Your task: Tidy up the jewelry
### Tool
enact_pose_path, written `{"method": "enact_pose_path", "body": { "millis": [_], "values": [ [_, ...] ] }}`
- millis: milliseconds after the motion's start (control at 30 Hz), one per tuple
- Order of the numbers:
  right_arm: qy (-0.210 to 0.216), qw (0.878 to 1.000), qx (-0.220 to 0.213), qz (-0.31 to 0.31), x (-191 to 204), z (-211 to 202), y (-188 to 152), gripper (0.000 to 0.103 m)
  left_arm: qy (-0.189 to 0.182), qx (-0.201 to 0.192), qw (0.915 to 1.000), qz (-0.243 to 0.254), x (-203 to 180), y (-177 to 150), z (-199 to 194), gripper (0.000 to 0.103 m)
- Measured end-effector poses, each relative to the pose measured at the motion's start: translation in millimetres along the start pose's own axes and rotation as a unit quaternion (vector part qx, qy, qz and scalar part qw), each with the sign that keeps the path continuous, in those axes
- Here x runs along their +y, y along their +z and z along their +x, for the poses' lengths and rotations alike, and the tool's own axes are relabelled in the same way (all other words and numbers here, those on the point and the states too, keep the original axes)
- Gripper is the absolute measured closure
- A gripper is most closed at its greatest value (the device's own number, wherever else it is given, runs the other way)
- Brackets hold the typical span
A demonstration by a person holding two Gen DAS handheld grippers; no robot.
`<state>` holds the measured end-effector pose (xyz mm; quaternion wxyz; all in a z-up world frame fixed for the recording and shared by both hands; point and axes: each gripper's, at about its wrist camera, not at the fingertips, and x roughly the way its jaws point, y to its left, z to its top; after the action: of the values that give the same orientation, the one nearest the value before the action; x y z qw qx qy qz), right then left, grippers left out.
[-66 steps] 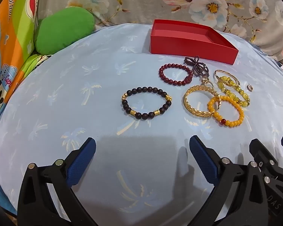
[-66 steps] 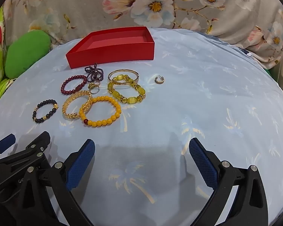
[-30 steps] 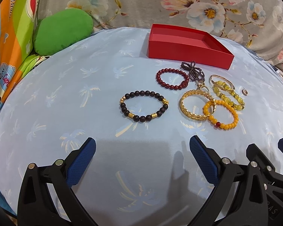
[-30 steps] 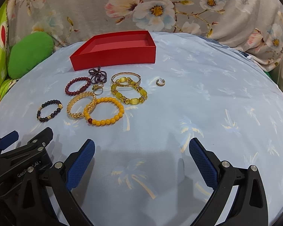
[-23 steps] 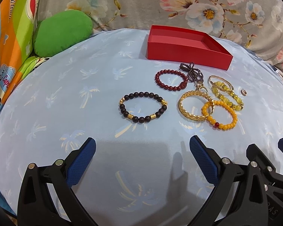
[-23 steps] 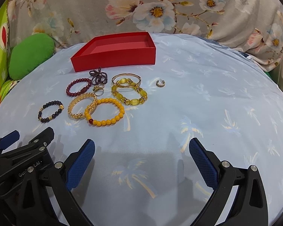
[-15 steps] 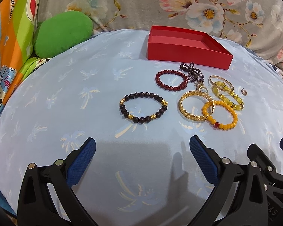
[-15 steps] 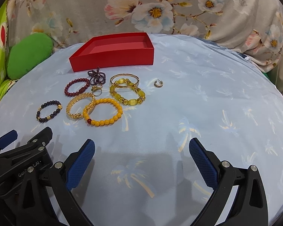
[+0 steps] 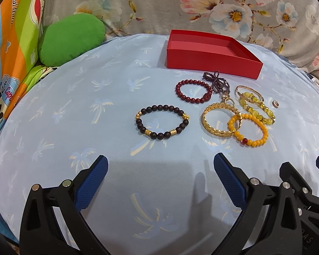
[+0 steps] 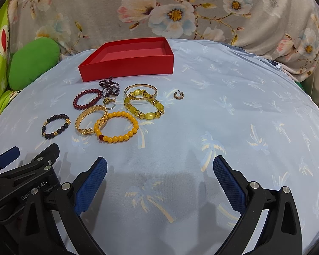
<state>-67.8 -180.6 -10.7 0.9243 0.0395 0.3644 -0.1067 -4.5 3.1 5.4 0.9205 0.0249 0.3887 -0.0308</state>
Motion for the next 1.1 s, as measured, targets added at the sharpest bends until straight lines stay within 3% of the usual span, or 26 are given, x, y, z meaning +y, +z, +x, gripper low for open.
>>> {"method": "enact_pose_path", "body": {
  "millis": [1100],
  "values": [
    [0.001,1.000,0.000,0.001,-1.1,-0.4,0.0,0.006,0.004,0.000,1.0000,0.004,1.2,-1.8,2.7,0.008]
  ]
}}
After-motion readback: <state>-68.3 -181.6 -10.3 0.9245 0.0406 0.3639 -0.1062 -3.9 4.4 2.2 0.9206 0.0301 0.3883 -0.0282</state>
